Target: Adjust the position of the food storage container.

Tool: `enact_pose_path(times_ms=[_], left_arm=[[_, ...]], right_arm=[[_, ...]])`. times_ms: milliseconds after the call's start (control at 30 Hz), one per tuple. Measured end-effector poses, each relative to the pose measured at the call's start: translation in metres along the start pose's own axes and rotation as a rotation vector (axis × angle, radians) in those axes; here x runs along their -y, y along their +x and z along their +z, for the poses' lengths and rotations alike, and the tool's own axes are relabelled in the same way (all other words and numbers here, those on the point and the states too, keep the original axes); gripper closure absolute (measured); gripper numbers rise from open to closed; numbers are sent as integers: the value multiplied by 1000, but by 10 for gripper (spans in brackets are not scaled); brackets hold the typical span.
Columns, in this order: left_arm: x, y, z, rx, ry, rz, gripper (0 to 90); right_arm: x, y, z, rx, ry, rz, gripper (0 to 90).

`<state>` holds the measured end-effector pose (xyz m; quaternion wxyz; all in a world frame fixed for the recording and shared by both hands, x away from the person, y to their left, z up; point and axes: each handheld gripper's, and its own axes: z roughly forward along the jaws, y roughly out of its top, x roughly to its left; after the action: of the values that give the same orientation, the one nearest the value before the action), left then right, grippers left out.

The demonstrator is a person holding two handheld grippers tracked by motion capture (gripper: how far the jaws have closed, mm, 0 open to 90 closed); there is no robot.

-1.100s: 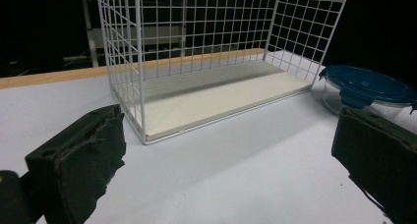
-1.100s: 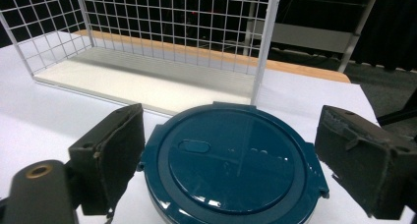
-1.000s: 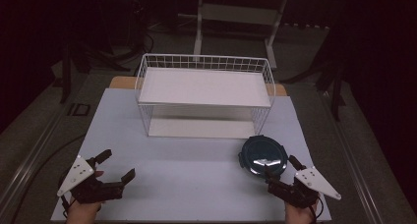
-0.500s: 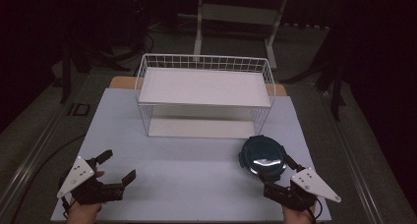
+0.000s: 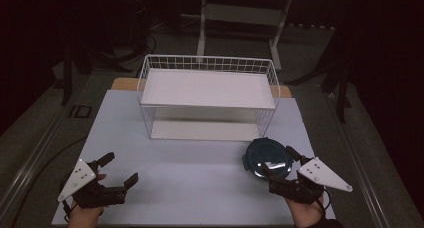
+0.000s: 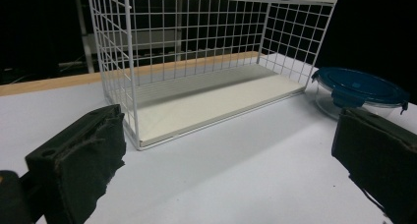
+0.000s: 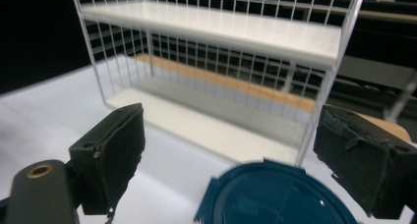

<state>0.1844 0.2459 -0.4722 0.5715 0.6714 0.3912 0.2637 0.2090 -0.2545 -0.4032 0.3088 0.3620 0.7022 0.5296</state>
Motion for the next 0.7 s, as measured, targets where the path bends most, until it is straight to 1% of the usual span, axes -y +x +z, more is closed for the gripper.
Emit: enact_pose_path(times_ms=[33, 133, 167, 267, 300, 333, 367, 433, 467, 500, 533, 567, 600, 633, 667, 700], left_arm=[[0, 0, 0, 2, 0, -1, 1], [0, 0, 0, 4, 2, 1, 1], [0, 0, 0, 3, 2, 1, 1], [0, 0, 0, 3, 1, 1, 1], [0, 0, 0, 3, 1, 1, 1], [0, 0, 0, 5, 2, -2, 1], [0, 0, 0, 5, 2, -2, 1], [0, 0, 0, 4, 1, 0, 1], [0, 0, 0, 6, 2, -1, 1], [0, 0, 0, 6, 3, 0, 1], [0, 0, 0, 6, 3, 0, 1], [0, 0, 0, 6, 4, 0, 1], [1, 0, 1, 6, 5, 0, 1], [1, 0, 1, 7, 6, 0, 1], [1, 0, 1, 7, 6, 0, 1], [1, 0, 1, 7, 6, -1, 1]], right_arm=[[-2, -2, 1, 4, -4, 3, 119], [-5, -8, 6, 7, 9, -9, 119], [-5, -10, 8, 7, 10, -7, 120], [-6, -24, 15, 12, 20, -7, 126], [-6, -24, 15, 12, 20, -7, 126], [-5, -31, 19, 9, 25, -2, 133], [-4, -34, 20, 21, 26, -2, 145], [-4, -34, 20, 21, 26, -2, 145], [-3, -37, 22, 28, 32, -1, 166], [-1, -44, 27, 57, 48, -10, 245], [-1, -44, 27, 57, 48, -10, 245], [1, -47, 28, 61, 54, -7, 257], [2, -50, 30, 65, 62, -5, 307], [5, -57, 34, 64, 75, 13, 357], [7, -60, 35, 66, 84, 14, 417], [7, -60, 35, 66, 84, 14, 417]])
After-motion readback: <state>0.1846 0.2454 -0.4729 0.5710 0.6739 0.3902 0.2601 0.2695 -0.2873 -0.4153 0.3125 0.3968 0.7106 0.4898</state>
